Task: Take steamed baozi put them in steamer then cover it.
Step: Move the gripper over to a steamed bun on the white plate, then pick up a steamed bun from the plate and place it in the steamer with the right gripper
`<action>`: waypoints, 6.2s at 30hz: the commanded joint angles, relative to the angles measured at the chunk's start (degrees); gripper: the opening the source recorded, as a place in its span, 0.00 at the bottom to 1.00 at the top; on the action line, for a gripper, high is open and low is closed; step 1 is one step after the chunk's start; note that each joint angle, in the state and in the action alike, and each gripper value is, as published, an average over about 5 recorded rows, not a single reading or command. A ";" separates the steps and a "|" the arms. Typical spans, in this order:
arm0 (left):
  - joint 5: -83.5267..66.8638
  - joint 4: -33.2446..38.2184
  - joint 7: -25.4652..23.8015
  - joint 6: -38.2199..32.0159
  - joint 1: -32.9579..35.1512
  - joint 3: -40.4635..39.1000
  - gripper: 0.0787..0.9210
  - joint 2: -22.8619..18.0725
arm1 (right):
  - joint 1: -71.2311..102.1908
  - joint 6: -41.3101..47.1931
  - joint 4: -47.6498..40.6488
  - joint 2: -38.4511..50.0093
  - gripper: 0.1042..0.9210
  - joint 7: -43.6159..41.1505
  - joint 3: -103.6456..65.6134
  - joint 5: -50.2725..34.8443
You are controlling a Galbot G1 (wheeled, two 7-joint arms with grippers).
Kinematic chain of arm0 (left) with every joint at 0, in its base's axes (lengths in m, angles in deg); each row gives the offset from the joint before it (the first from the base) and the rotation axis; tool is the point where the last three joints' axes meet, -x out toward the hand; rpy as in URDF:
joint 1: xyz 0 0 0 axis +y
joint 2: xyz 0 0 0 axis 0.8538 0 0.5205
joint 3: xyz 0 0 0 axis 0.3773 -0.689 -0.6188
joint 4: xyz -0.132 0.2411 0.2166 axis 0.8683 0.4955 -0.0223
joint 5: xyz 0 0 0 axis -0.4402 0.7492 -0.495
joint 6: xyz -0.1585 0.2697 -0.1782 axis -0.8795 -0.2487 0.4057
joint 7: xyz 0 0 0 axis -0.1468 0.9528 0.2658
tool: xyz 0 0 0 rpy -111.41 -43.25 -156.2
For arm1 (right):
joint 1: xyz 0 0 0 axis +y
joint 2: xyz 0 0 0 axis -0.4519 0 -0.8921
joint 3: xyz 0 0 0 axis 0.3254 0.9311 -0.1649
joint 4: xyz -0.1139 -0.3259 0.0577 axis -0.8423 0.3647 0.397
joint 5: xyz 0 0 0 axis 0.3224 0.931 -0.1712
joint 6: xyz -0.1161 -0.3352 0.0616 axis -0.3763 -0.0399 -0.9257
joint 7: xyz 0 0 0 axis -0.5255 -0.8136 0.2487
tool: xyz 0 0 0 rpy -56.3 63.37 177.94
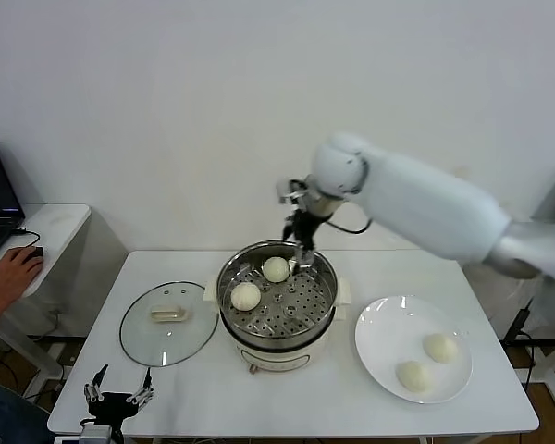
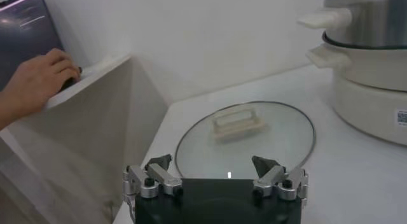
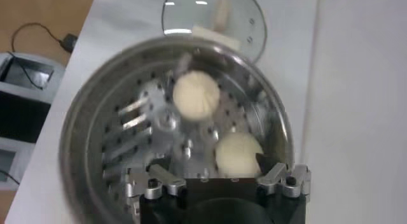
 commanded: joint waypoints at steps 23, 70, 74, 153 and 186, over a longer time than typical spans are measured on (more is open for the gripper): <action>-1.69 0.40 -0.04 0.57 0.74 -0.24 0.88 0.05 | 34.74 -3.99 19.28 30.55 0.88 -1.98 -12.38 18.38; -1.00 -2.19 0.15 0.37 0.58 -0.25 0.88 -0.48 | 41.69 -3.72 8.88 23.00 0.79 1.45 -13.52 22.65; -1.02 -2.23 0.13 0.37 0.57 -0.19 0.88 -0.53 | 41.61 -3.71 8.55 22.77 0.66 1.41 -13.48 22.58; 2.88 -1.78 3.35 -3.23 -1.59 -0.14 0.88 -3.04 | 3.63 -49.04 10.78 -10.34 0.56 5.95 11.48 25.59; 2.80 -2.39 3.43 -3.27 -1.56 -0.17 0.88 -3.09 | 8.01 -49.07 9.59 -10.86 0.61 6.23 9.91 31.05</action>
